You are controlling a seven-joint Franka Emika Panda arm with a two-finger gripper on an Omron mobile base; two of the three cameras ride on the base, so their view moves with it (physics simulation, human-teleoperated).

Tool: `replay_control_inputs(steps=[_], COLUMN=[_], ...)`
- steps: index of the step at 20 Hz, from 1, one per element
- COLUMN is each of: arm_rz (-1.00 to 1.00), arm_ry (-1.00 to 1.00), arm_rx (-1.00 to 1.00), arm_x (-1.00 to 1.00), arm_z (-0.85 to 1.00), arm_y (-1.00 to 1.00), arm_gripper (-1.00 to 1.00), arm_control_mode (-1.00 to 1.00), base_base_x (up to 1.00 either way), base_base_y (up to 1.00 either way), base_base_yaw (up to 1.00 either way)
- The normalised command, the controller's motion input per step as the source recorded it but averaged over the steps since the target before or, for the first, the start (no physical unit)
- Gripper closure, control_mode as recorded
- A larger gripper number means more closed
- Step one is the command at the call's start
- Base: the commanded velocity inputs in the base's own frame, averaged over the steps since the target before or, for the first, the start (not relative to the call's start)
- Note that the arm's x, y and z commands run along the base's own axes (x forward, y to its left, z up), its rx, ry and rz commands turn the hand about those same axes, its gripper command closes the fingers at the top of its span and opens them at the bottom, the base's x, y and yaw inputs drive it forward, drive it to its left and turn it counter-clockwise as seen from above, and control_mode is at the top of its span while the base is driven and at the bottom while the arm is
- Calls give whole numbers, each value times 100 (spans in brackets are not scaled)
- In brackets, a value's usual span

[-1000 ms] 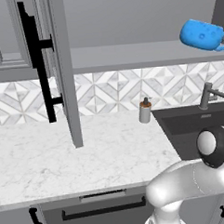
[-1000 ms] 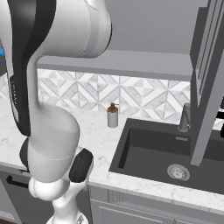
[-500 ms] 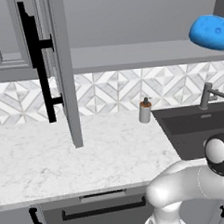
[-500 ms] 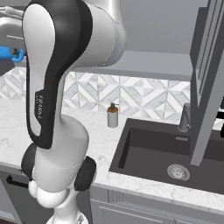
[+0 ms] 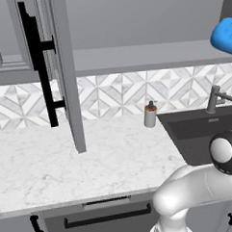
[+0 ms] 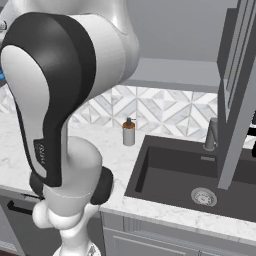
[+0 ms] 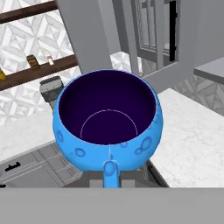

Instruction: Gather all objects into one cabinet and sort the glasses and bowls to opposite sides.

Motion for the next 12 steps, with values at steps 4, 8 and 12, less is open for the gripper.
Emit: replay_control_inputs(steps=[4,8,12], arm_rz=[0,0,0], arm_ry=[0,0,0], arm_rx=[0,0,0], arm_x=[0,0,0], arm_z=[0,0,0], arm_y=[0,0,0], arm_gripper=[100,100,100], arm_control_mode=[-100,-100,-100], base_base_x=[0,0,0], base_base_y=[0,0,0], base_base_yaw=[0,0,0])
